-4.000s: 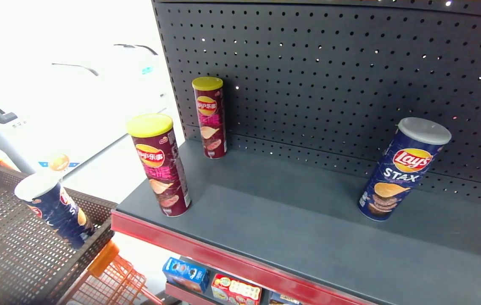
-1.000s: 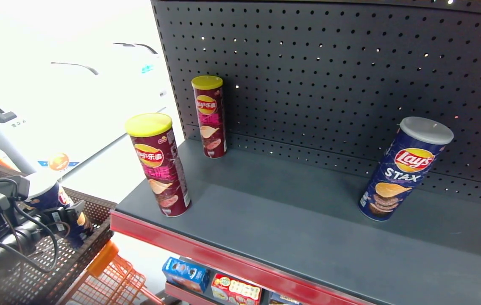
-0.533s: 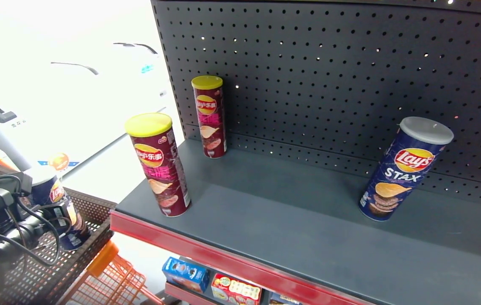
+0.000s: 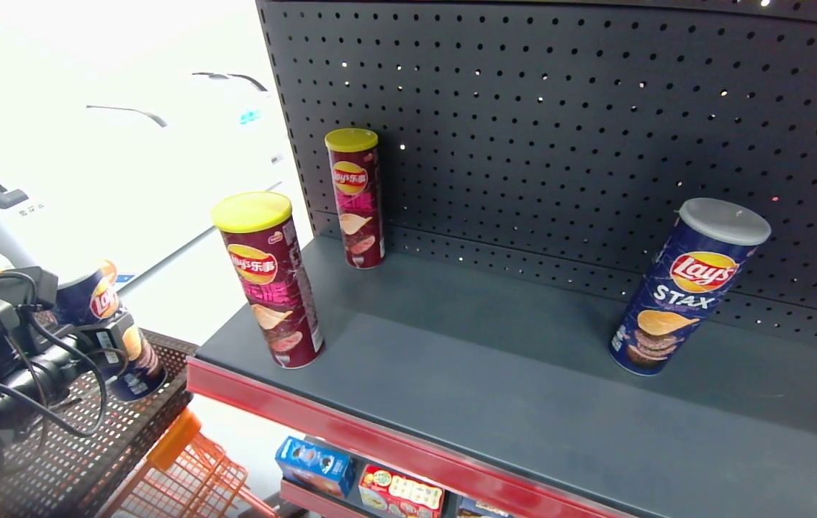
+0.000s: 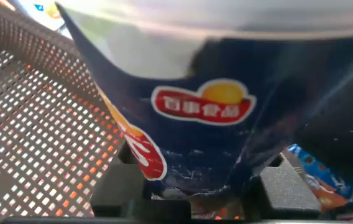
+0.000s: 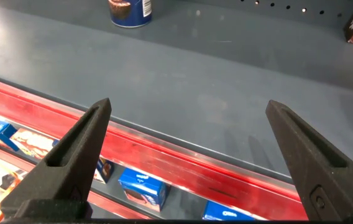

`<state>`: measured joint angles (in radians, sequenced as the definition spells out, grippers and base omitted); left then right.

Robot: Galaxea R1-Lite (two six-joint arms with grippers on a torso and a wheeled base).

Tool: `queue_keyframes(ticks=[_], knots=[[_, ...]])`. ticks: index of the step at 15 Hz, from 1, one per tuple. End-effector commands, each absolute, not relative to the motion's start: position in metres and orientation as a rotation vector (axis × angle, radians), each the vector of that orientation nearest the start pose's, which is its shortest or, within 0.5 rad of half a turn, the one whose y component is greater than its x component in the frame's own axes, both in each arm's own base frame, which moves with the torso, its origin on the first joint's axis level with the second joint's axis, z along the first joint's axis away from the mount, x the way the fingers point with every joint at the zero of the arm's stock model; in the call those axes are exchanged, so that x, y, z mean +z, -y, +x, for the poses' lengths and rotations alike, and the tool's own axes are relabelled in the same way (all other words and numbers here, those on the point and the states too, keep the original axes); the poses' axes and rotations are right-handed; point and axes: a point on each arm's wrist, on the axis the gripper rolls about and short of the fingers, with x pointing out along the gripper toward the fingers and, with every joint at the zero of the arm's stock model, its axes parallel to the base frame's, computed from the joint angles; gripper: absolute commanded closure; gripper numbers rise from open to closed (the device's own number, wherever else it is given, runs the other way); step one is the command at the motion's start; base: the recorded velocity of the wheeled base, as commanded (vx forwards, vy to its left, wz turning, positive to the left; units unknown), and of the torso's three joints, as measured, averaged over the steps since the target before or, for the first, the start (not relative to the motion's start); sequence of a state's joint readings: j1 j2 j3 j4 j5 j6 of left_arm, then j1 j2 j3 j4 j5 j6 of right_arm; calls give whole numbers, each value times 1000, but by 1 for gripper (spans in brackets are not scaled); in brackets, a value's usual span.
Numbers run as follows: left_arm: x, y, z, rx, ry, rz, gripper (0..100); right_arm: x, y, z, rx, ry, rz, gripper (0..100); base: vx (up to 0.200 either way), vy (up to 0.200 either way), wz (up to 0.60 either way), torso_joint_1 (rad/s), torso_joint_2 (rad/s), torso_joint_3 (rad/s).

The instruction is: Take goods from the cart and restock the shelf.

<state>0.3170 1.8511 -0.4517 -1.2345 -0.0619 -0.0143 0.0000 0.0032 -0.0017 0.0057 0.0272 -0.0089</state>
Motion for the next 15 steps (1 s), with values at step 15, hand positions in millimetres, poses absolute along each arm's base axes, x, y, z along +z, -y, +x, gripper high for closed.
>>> queue_keyframes(ticks=[15], knots=[[213, -21, 195, -84, 20, 23, 100, 75, -1, -23, 28, -9, -9, 0, 0, 0, 0, 0, 0, 0]])
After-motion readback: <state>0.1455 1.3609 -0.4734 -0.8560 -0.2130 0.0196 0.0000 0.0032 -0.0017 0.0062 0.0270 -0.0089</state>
